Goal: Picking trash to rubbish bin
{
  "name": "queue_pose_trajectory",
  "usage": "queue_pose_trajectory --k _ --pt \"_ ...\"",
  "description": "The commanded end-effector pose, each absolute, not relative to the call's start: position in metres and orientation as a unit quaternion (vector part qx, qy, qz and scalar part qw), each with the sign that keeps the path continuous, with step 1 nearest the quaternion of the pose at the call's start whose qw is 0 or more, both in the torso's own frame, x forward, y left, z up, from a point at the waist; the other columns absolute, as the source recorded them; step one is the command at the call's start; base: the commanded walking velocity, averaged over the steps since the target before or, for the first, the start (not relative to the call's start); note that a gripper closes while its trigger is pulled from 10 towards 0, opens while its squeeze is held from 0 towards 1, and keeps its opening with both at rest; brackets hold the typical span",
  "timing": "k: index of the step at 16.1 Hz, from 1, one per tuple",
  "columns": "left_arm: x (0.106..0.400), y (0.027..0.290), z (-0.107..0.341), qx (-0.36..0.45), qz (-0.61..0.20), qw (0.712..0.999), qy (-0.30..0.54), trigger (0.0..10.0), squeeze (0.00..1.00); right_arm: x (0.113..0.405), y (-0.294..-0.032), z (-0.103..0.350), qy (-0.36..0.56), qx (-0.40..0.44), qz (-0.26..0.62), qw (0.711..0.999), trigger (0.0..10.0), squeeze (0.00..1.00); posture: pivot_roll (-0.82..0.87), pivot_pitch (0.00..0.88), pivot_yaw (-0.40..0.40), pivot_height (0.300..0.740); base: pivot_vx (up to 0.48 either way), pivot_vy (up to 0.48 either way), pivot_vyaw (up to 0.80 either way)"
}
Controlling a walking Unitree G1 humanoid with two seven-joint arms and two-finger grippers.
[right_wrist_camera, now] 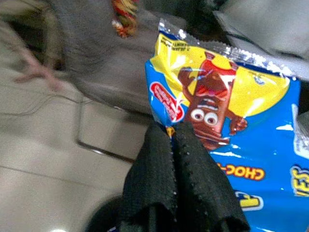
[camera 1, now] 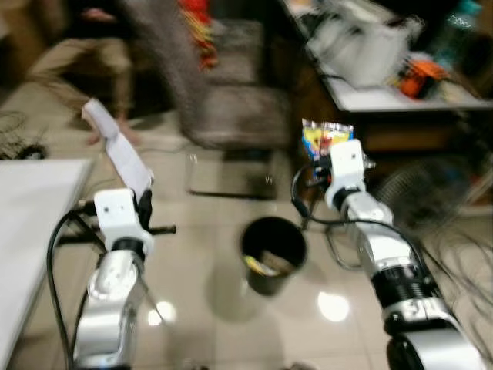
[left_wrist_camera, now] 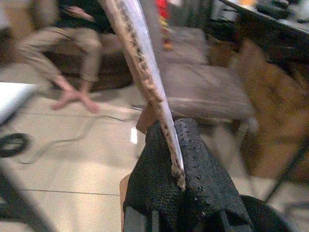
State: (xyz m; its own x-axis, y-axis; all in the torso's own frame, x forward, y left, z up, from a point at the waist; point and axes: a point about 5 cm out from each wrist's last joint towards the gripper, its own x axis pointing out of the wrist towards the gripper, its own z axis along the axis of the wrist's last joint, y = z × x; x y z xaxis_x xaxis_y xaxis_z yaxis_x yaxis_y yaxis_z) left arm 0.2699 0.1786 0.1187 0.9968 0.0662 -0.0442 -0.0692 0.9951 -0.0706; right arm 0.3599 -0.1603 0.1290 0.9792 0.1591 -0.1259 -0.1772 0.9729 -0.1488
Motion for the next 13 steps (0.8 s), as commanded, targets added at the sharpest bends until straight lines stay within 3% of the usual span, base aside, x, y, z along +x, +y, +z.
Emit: queue_pose_trajectory --k 1,3,13 --pt "0.2695 0.1799 0.1195 -0.031 0.034 0.999 0.022 10.0 0.0 0.3618 -0.1595 0.1346 0.047 -0.074 0.083 0.993 10.0 0.0 -0.05 0.106 -0.018 0.74 0.266 0.0 -0.46" --pt "0.2696 0.18 0.1191 -0.031 0.034 0.999 0.023 10.0 0.0 0.3618 -0.1593 0.1347 0.045 -0.074 0.083 0.993 10.0 0.0 -0.05 0.106 -0.019 0.74 0.255 0.0 -0.23" --pt "0.2705 0.1801 0.1172 -0.034 0.047 0.998 0.027 10.0 0.0 0.3607 -0.1549 0.1338 0.042 -0.085 0.101 0.99 10.0 0.0 -0.05 0.106 -0.019 0.74 0.0 0.0 0.0"
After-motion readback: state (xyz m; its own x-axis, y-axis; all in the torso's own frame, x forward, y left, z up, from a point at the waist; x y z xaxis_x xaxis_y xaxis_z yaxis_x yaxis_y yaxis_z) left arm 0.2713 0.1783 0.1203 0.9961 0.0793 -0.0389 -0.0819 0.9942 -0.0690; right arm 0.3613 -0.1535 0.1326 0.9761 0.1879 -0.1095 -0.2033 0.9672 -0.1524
